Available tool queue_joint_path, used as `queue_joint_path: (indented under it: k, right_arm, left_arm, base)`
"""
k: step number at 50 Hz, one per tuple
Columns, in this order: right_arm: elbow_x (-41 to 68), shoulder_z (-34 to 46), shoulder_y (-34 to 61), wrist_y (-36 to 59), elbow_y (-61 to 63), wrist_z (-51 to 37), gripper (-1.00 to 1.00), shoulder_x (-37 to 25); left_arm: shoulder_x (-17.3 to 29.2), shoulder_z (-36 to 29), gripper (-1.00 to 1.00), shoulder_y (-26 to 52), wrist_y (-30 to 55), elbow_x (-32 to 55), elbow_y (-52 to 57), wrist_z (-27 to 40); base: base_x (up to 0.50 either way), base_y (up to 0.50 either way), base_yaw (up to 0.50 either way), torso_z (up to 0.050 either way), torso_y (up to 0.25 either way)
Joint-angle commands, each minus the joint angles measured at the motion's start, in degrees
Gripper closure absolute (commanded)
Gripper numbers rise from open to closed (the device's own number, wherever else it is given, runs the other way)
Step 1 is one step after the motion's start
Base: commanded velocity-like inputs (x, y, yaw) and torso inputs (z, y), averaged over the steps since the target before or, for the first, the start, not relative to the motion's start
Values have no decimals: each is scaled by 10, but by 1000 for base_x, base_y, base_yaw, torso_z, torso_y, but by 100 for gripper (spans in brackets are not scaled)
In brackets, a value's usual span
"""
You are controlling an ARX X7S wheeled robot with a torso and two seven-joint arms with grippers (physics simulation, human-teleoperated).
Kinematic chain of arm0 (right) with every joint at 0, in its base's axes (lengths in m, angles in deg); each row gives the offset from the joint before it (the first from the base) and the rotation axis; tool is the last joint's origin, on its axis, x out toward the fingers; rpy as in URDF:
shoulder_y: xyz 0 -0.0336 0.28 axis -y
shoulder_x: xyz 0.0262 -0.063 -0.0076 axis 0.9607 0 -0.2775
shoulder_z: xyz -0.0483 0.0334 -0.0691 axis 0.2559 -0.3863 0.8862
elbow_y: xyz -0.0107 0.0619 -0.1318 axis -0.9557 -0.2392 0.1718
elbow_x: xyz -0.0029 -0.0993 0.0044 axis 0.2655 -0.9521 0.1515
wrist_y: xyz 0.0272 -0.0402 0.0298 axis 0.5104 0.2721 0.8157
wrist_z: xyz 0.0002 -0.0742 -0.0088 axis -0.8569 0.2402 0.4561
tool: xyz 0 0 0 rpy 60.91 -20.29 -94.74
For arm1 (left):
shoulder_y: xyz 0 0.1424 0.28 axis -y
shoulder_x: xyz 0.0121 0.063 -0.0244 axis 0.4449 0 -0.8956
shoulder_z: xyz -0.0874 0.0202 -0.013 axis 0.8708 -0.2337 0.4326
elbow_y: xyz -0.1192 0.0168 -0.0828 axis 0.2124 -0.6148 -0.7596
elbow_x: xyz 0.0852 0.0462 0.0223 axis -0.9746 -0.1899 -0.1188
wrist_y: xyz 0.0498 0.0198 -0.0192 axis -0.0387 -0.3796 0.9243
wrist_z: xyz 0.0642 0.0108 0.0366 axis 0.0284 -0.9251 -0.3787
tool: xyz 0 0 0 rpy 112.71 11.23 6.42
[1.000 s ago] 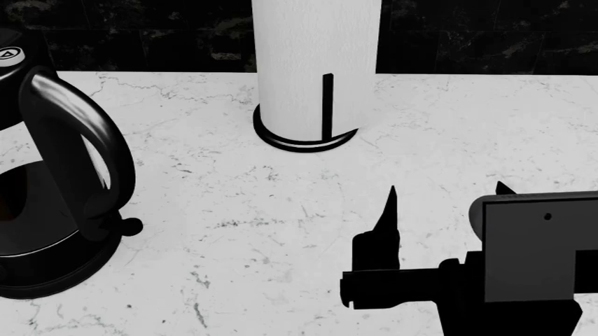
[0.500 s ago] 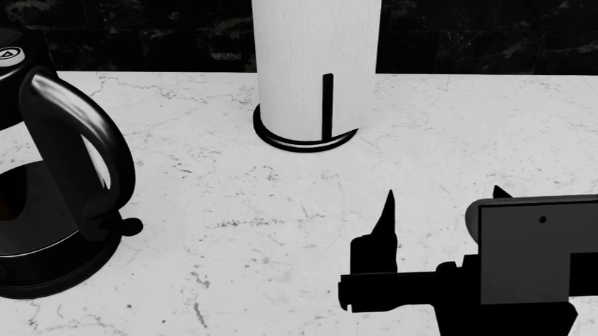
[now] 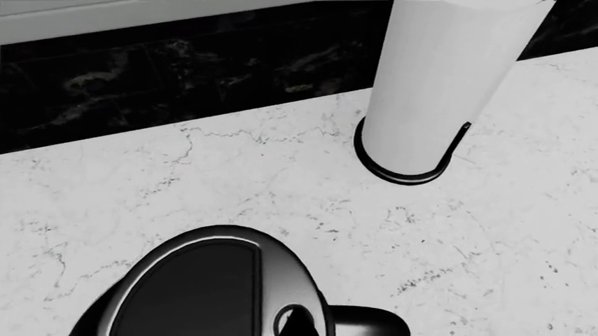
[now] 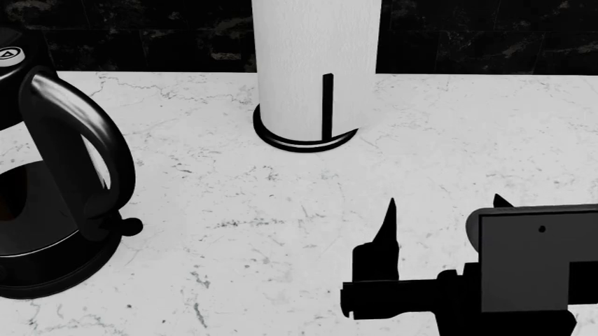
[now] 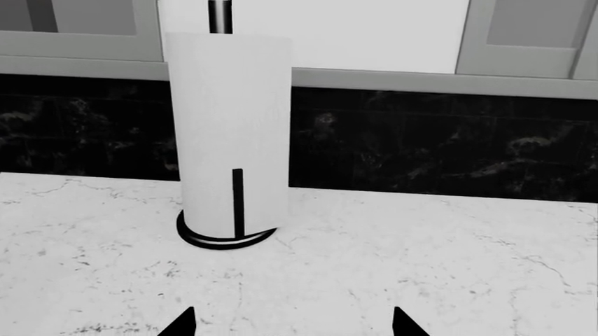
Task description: Press the button to open the lid of the electric kettle.
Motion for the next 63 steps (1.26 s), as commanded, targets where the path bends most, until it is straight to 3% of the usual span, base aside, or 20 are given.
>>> queue_joint_path:
  k: [1, 16, 22, 29, 38, 48, 54, 61, 62, 63]
  right_arm:
    - [-11, -17, -7, 3, 6, 15, -100, 5]
    - [-20, -15, -23, -8, 7, 20, -100, 2]
    - [-26, -11, -29, -14, 4, 24, -100, 4]
    - [-51, -8, -52, -37, -1, 45, -100, 0]
    - [-43, -13, -47, -36, -1, 40, -100, -2]
    - [-22, -15, -28, -25, 2, 23, -100, -4]
    - [-18, -13, -28, -23, 3, 20, -100, -4]
    - [-20, -13, -35, -30, 3, 23, -100, -4]
    - [-21, -13, -36, -31, 3, 24, -100, -4]
    - [-23, -13, -39, -34, 4, 25, -100, -4]
  left_arm:
    - [-12, 6, 100, -11, 20, -17, -2, -12]
    - [14, 31, 100, -45, 44, 16, 20, 39]
    - [-45, -34, 100, -44, -7, -53, -62, -92]
    - [-80, -60, 100, -53, -29, -83, -111, -149]
    - [-49, -36, 100, -67, 1, -56, -55, -96]
    - [38, 68, 100, -102, 77, 68, 69, 101]
    - [36, 69, 100, -113, 75, 76, 71, 108]
    - [20, 45, 100, -68, 66, 49, 51, 51]
    - [23, 47, -100, -66, 67, 51, 56, 56]
    - [27, 56, -100, -61, 75, 62, 64, 73]
  base:
    - [0, 0, 0, 0, 0]
    - [0, 0, 0, 0, 0]
    - [0, 0, 0, 0, 0]
    - [0, 0, 0, 0, 0]
    - [0, 0, 0, 0, 0]
    - [0, 0, 1, 0, 0]
    - [0, 0, 1, 0, 0]
    - [-2, 0, 1, 0, 0]
    - [0, 0, 0, 0, 0]
    - [18, 0, 0, 0, 0]
